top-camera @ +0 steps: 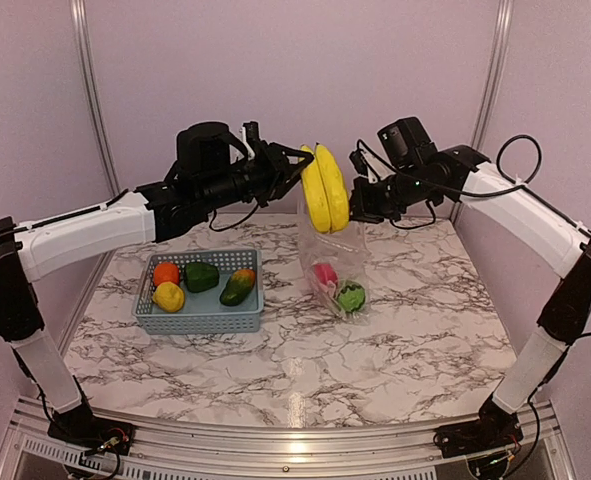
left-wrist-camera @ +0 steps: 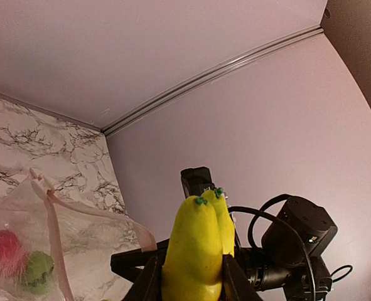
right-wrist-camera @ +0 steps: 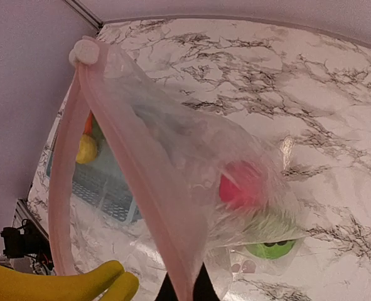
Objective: Place the food in the zip-top bag and seal the zipper
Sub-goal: Place the fake fruit in the zipper food storage bag, then pick up the fake fruit from the bin.
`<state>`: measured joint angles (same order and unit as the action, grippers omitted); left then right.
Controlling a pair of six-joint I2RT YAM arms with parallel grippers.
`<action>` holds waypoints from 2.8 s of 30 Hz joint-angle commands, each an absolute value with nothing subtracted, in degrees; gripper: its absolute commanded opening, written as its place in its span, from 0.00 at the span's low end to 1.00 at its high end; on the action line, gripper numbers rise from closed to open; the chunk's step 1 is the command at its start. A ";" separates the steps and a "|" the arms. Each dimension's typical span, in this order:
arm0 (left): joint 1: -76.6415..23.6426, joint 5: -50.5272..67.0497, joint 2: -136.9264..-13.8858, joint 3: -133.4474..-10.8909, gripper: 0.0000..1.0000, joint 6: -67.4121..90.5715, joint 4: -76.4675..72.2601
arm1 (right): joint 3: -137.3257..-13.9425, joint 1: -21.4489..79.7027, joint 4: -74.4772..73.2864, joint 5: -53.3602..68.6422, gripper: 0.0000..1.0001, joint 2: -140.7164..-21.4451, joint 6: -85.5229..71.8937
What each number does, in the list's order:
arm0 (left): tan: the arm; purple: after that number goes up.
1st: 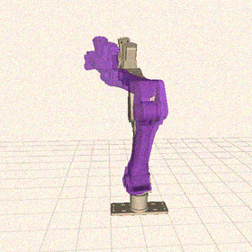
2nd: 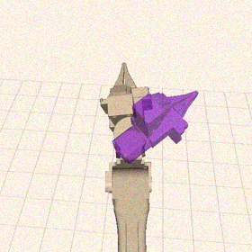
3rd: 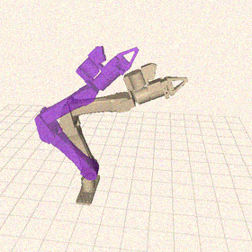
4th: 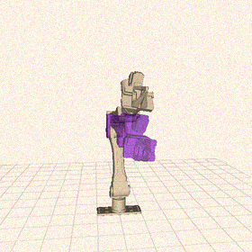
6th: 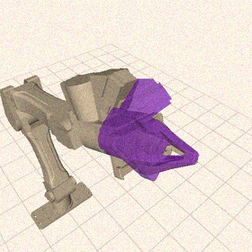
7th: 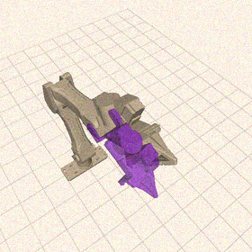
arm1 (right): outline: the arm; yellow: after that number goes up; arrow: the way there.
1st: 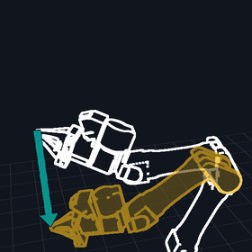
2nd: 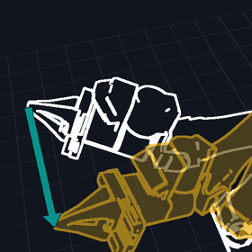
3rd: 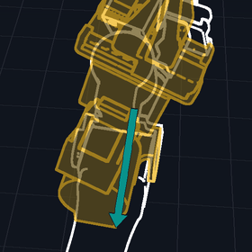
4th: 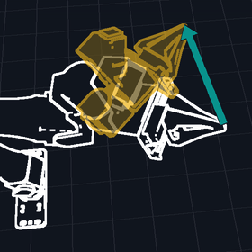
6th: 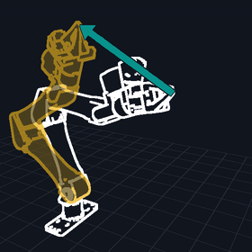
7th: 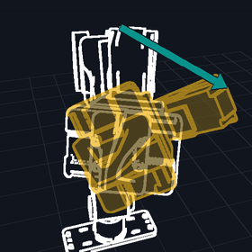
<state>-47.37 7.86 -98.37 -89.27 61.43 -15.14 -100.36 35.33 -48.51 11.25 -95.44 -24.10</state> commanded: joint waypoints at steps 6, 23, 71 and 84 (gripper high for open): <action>-52.34 -5.78 -106.10 -101.08 0.08 61.57 4.53 | -106.81 33.34 -49.77 6.68 0.00 -94.44 -24.13; -51.89 6.26 -111.88 -108.97 0.77 61.22 -3.33 | -106.67 33.05 -48.82 5.32 0.00 -94.49 -21.55; -37.53 10.26 -89.37 -87.37 0.91 26.70 26.27 | -92.67 24.34 -45.64 12.78 0.00 -93.49 -18.58; -37.00 3.97 -83.66 -82.22 0.99 21.14 27.65 | -92.52 24.78 -44.47 13.45 0.00 -92.33 -18.90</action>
<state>-37.36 4.60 -85.65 -83.33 23.75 26.33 -91.81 23.99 -45.84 12.99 -93.86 -18.41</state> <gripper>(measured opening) 0.990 0.002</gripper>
